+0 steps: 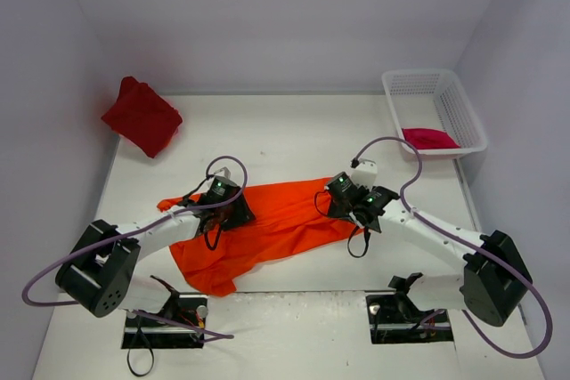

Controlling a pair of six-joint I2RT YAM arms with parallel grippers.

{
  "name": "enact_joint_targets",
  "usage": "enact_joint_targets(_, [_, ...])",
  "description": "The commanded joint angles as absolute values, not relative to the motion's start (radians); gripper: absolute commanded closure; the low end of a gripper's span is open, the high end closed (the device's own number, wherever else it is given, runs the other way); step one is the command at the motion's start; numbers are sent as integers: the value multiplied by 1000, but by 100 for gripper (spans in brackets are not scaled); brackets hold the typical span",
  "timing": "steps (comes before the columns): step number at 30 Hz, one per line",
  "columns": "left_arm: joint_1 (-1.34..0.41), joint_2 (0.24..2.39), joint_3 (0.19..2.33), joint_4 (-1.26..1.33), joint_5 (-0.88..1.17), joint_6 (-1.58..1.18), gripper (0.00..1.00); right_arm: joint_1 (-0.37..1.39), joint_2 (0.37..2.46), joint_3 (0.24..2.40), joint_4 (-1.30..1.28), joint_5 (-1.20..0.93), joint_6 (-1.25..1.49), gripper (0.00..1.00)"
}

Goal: Fold and stack the t-shirts
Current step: Fold the flattened tshirt in 1/3 of the way

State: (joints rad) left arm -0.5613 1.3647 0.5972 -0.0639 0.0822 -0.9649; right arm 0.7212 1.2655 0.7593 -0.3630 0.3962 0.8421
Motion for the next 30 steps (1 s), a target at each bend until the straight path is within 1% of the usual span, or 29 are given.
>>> enact_joint_targets(1, [-554,1341,581,-104,72,-937,61,721,1262,758,-348,459,897,47])
enact_joint_targets(7, [-554,1335,586,-110,72,-934,61,719,1282,753,-315,408,897,50])
enact_joint_targets(17, [-554,1335,592,-107,74,-936,61,758,1229,664,-295,327,956,53])
enact_joint_targets(30, [-554,1344,604,-110,75,-931,61,830,1269,650,-298,354,988,54])
